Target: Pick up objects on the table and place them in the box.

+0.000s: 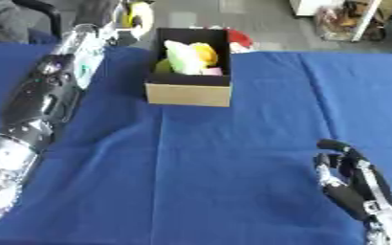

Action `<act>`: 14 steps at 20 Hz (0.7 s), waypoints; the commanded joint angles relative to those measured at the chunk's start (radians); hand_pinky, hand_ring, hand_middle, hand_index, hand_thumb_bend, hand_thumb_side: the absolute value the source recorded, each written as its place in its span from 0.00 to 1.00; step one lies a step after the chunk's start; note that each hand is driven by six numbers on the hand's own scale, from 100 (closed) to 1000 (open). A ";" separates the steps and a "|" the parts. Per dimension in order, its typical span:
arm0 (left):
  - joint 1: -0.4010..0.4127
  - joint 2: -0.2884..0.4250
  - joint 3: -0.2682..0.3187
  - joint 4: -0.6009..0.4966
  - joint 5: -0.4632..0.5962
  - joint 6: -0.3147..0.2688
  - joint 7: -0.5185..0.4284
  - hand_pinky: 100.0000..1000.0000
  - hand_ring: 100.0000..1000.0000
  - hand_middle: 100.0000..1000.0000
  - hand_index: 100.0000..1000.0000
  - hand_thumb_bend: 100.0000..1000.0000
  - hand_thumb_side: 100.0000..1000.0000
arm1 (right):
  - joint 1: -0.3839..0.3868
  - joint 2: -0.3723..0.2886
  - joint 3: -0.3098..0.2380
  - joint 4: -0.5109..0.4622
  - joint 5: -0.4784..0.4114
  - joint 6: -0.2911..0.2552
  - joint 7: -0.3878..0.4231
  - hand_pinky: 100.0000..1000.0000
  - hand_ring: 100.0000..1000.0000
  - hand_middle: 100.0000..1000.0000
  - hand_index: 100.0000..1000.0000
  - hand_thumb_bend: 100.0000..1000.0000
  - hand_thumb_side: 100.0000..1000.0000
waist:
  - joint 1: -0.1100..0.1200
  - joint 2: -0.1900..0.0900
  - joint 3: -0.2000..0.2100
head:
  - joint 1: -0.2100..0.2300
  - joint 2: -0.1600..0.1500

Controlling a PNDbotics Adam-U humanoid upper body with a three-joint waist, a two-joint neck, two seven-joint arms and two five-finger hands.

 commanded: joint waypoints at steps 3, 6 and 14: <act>-0.012 -0.041 -0.012 0.030 -0.090 -0.013 -0.033 0.52 0.39 0.35 0.61 0.00 0.15 | -0.015 -0.009 -0.002 -0.010 -0.008 -0.002 0.005 0.73 0.63 0.72 0.78 0.00 0.22 | -0.010 -0.014 -0.005 | 0.004 -0.014; 0.000 -0.038 -0.001 0.038 -0.103 -0.009 -0.046 0.68 0.59 0.58 0.81 0.00 0.15 | -0.015 -0.009 -0.003 -0.011 -0.008 -0.002 0.004 0.73 0.63 0.72 0.78 0.00 0.22 | -0.008 -0.013 -0.005 | 0.002 -0.015; 0.014 0.029 0.013 -0.044 -0.044 -0.018 -0.087 0.80 0.78 0.79 0.93 0.05 0.15 | -0.012 -0.010 -0.005 -0.012 -0.006 -0.001 0.005 0.73 0.63 0.72 0.78 0.00 0.22 | -0.004 -0.016 0.004 | 0.001 -0.014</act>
